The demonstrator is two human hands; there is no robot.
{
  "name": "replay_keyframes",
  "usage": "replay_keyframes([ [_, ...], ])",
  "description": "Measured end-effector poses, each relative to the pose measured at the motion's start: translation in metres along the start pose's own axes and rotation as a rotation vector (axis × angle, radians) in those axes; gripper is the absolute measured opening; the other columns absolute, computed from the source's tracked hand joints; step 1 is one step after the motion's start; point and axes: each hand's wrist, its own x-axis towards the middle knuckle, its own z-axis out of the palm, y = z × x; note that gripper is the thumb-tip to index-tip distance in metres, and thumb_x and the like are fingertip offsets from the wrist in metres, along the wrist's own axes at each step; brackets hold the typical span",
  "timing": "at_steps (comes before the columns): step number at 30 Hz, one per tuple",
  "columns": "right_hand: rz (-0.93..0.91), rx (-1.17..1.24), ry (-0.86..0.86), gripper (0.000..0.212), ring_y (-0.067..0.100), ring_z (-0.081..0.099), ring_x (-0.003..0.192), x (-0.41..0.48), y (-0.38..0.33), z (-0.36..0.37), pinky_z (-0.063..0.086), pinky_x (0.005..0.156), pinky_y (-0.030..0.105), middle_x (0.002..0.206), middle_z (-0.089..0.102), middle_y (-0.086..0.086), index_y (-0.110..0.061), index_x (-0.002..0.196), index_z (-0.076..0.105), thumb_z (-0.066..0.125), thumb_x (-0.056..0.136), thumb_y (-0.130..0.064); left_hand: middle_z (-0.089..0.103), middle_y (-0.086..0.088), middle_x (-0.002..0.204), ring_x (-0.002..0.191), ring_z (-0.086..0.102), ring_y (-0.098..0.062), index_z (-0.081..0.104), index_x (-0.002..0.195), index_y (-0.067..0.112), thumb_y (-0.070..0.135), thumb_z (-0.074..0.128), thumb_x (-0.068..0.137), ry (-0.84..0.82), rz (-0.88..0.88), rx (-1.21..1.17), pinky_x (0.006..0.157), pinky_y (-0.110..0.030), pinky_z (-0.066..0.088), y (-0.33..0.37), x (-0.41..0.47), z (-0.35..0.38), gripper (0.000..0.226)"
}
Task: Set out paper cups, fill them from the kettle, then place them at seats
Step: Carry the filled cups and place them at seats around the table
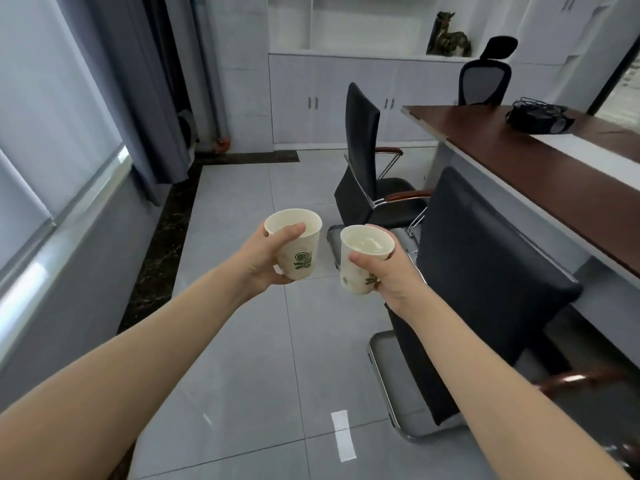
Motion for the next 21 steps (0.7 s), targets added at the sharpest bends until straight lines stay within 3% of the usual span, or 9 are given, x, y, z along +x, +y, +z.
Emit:
replay_keyframes([
  [2, 0.007, 0.005, 0.002, 0.064, 0.012, 0.060, 0.098, 0.046, 0.000, 0.005, 0.051, 0.082, 0.035, 0.108, 0.063, -0.003, -0.023, 0.124, 0.050, 0.080, 0.068, -0.012, 0.055, 0.002, 0.105, 0.100, 0.052, -0.023, 0.053, 0.103, 0.034, 0.028, 0.067, 0.084, 0.022, 0.007, -0.010, 0.078, -0.044, 0.049, 0.012, 0.042, -0.012, 0.025],
  [6, 0.007, 0.011, 0.005, 0.047, 0.009, 0.058, 0.094, 0.137, 0.001, 0.021, 0.049, 0.080, 0.035, 0.101, 0.062, -0.008, -0.031, 0.106, 0.053, 0.074, 0.076, -0.002, 0.055, 0.002, 0.105, 0.098, 0.052, -0.020, 0.052, 0.103, 0.034, 0.026, 0.062, 0.089, 0.034, 0.010, -0.001, 0.086, -0.051, 0.047, 0.034, 0.125, -0.041, 0.019],
  [11, -0.026, 0.035, 0.031, 0.060, 0.014, 0.059, 0.100, 0.250, 0.001, 0.041, 0.047, 0.091, 0.036, 0.105, 0.063, -0.004, -0.030, 0.110, 0.053, 0.076, 0.057, -0.013, 0.055, 0.003, 0.106, 0.100, 0.051, -0.020, 0.051, 0.109, 0.033, 0.025, 0.061, 0.089, 0.024, 0.022, 0.008, 0.088, -0.053, 0.046, 0.072, 0.229, -0.083, 0.024],
  [15, -0.036, 0.020, 0.027, 0.075, 0.016, 0.060, 0.101, 0.346, -0.002, 0.058, 0.051, 0.085, 0.033, 0.107, 0.064, -0.002, -0.026, 0.114, 0.054, 0.083, 0.045, -0.023, 0.055, 0.003, 0.108, 0.100, 0.052, -0.020, 0.049, 0.118, 0.030, 0.025, 0.063, 0.088, 0.000, 0.011, 0.032, 0.082, -0.049, 0.048, 0.116, 0.314, -0.121, 0.033],
  [18, -0.040, 0.045, 0.035, 0.070, 0.015, 0.060, 0.096, 0.406, -0.008, 0.067, 0.052, 0.070, 0.024, 0.102, 0.064, -0.004, -0.025, 0.112, 0.054, 0.082, 0.048, -0.020, 0.055, 0.003, 0.107, 0.099, 0.052, -0.019, 0.050, 0.110, 0.032, 0.025, 0.063, 0.087, -0.004, 0.009, 0.043, 0.079, -0.046, 0.049, 0.145, 0.371, -0.142, 0.027],
  [21, -0.020, 0.060, 0.035, 0.072, 0.015, 0.061, 0.097, 0.469, -0.009, 0.074, 0.052, 0.079, 0.034, 0.101, 0.065, -0.005, -0.023, 0.114, 0.055, 0.082, 0.048, -0.019, 0.055, 0.002, 0.107, 0.101, 0.052, -0.020, 0.050, 0.110, 0.032, 0.026, 0.064, 0.087, 0.002, -0.006, 0.033, 0.078, -0.046, 0.049, 0.168, 0.431, -0.160, 0.028],
])
